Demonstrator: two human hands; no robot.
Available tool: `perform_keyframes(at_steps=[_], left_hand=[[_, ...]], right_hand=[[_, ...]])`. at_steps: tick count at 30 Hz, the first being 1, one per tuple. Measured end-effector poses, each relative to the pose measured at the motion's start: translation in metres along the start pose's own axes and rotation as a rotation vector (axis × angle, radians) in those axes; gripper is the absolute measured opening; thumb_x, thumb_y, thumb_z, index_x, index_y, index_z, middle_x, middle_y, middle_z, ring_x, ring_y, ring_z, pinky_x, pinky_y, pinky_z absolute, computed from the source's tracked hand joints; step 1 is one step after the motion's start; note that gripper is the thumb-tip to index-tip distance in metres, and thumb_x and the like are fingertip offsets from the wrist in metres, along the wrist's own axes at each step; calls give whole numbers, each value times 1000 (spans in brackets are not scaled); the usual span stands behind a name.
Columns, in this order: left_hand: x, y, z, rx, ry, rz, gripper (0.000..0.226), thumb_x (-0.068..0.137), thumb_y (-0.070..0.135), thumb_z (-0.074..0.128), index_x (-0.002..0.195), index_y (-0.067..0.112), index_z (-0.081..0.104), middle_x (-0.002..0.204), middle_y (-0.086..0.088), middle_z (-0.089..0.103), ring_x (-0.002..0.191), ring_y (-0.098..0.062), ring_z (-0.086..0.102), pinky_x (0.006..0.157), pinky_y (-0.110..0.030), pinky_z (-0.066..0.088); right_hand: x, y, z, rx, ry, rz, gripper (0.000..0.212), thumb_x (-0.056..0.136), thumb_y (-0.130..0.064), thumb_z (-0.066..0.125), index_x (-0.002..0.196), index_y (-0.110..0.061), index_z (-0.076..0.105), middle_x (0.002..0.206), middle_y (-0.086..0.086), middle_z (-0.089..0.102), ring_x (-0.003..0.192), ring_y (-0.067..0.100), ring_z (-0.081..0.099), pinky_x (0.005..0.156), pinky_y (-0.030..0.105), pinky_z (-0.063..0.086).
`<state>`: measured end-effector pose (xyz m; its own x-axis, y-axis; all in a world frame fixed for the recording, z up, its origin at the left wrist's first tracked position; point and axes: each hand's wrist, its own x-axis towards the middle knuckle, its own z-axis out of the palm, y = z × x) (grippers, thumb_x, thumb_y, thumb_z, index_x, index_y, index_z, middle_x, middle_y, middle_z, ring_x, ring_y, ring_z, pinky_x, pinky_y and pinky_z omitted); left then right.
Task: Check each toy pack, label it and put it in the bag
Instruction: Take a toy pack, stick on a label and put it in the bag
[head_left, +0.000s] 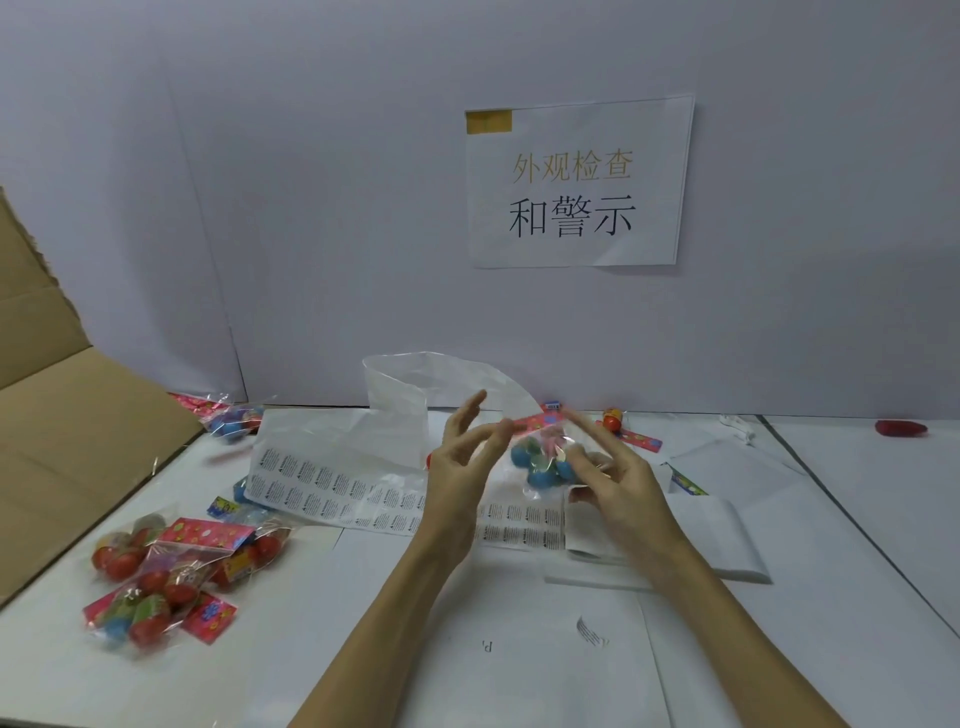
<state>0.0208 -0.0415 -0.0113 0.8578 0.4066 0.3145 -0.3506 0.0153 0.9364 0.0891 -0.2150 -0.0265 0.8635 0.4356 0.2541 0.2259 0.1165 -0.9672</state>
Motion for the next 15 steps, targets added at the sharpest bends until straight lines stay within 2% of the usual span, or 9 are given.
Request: perform_keyframes(at_steps=[2, 4, 6, 8, 9, 12, 15], left_hand=[[0, 1, -1, 10, 50, -19, 45, 81, 58, 77, 121, 38, 74, 145, 18, 57, 122, 5, 60, 91, -17, 44], [1, -1, -4, 43, 84, -109, 58, 77, 63, 77, 129, 38, 67, 129, 12, 70, 113, -6, 69, 83, -16, 53], [2, -6, -7, 81, 72, -195, 58, 77, 68, 77, 122, 31, 72, 110, 7, 78, 100, -12, 75, 75, -20, 57], [3, -10, -7, 96, 39, -241, 47, 77, 68, 75, 105, 30, 78, 96, 3, 80, 88, -15, 78, 70, -24, 59], [2, -11, -6, 106, 45, -234, 38, 77, 66, 73, 97, 34, 80, 91, 4, 80, 85, -13, 78, 69, -24, 59], [3, -13, -4, 150, 73, -143, 13, 80, 61, 70, 86, 51, 75, 87, 10, 77, 81, -7, 75, 69, -22, 61], [3, -16, -4, 153, 72, -43, 8, 96, 41, 70, 93, 37, 75, 84, 5, 74, 71, -8, 68, 64, -23, 58]], right_hand=[[1, 3, 0, 4, -30, 64, 55, 88, -48, 79, 137, -51, 54, 107, 1, 79, 103, 17, 75, 75, 26, 58], [3, 4, 0, 22, -86, 122, 48, 81, -54, 81, 126, -48, 64, 107, 5, 79, 106, 24, 72, 77, 30, 54], [4, 6, -1, 43, -143, 147, 41, 83, -53, 77, 121, -37, 74, 111, 7, 77, 113, 32, 69, 83, 37, 55], [4, 7, 0, 74, -152, 162, 40, 88, -51, 72, 121, -28, 76, 115, 10, 76, 116, 36, 68, 97, 54, 54], [3, 6, 1, 74, -140, 168, 41, 90, -53, 70, 120, -26, 76, 114, 11, 77, 114, 35, 69, 102, 59, 52], [1, 2, 4, 56, -65, 198, 50, 96, -59, 62, 110, -14, 80, 108, 13, 78, 109, 34, 72, 101, 55, 55], [1, -1, 6, 145, -16, 236, 45, 100, -49, 55, 115, -14, 79, 112, 13, 78, 110, 35, 72, 91, 43, 59]])
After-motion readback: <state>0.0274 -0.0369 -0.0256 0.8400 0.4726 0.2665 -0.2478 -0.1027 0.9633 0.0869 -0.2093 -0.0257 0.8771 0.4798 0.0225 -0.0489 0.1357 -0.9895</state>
